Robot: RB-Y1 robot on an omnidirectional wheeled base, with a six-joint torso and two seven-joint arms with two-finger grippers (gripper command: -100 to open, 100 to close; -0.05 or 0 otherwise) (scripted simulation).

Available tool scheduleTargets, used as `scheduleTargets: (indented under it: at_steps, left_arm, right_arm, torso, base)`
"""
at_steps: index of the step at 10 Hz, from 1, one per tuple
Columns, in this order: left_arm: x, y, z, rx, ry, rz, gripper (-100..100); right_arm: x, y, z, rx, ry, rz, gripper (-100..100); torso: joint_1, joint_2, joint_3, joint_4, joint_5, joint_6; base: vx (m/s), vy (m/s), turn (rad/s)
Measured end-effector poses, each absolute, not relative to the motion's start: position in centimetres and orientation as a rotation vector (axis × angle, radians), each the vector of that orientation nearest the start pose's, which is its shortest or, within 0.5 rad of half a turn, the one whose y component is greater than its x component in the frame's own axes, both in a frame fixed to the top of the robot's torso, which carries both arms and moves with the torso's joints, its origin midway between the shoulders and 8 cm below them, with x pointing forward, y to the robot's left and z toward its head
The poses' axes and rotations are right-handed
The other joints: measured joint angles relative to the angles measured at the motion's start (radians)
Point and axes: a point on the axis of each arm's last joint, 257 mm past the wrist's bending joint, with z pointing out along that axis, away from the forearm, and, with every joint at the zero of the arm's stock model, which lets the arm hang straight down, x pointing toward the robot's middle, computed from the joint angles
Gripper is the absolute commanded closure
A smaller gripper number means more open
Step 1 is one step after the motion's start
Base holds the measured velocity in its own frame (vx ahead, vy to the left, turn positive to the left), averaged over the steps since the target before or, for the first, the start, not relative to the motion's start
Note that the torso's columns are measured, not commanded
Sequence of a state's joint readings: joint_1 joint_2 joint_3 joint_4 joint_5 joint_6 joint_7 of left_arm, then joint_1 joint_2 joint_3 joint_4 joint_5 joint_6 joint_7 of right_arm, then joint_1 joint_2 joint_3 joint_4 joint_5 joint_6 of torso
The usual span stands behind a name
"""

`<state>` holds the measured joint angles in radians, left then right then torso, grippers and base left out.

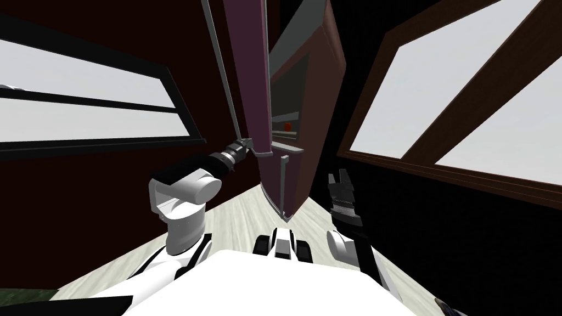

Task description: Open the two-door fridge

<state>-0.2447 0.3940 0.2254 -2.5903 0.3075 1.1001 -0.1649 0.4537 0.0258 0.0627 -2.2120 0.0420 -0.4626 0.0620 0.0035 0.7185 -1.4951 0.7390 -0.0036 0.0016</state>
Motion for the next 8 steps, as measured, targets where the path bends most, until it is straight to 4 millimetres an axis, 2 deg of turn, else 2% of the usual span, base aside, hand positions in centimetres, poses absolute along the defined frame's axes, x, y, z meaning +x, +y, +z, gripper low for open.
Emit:
scheduleTargets:
  at_steps: [2,3,4,6,8]
  left_arm:
    - [44.7,22.8,11.5,-0.726,1.317,-1.066,100]
    - [44.4,22.4,11.5,-0.714,1.326,-1.081,100]
    - [44.3,22.2,11.6,-0.708,1.327,-1.086,100]
    - [44.2,20.8,11.2,-0.692,1.36,-1.12,100]
    - [44.1,19.7,10.8,-0.678,1.384,-1.147,100]
  right_arm:
    - [37.0,-25.2,0.2,0.681,0.68,1.285,0]
    - [37.0,-25.2,0.2,0.681,0.68,1.285,0]
    - [37.0,-25.2,0.2,0.681,0.68,1.285,0]
    - [37.0,-25.2,0.2,0.681,0.68,1.285,0]
    - [37.0,-25.3,0.2,0.681,0.68,1.285,0]
  torso:
    - [0.001,0.004,0.003,0.0,0.001,-0.001]
    - [0.002,0.005,0.004,0.0,0.001,-0.001]
    - [-0.008,0.005,0.007,-0.004,0.002,-0.001]
    - [0.007,0.005,0.007,-0.004,0.006,-0.001]
    - [0.007,-0.001,0.001,-0.004,0.005,0.0]
  base:
    - [-0.08,0.317,-0.06]
    - [-0.058,0.158,-0.03]
    - [-0.042,0.182,-0.072]
    - [-0.015,0.314,-0.089]
    - [-0.028,0.314,-0.046]
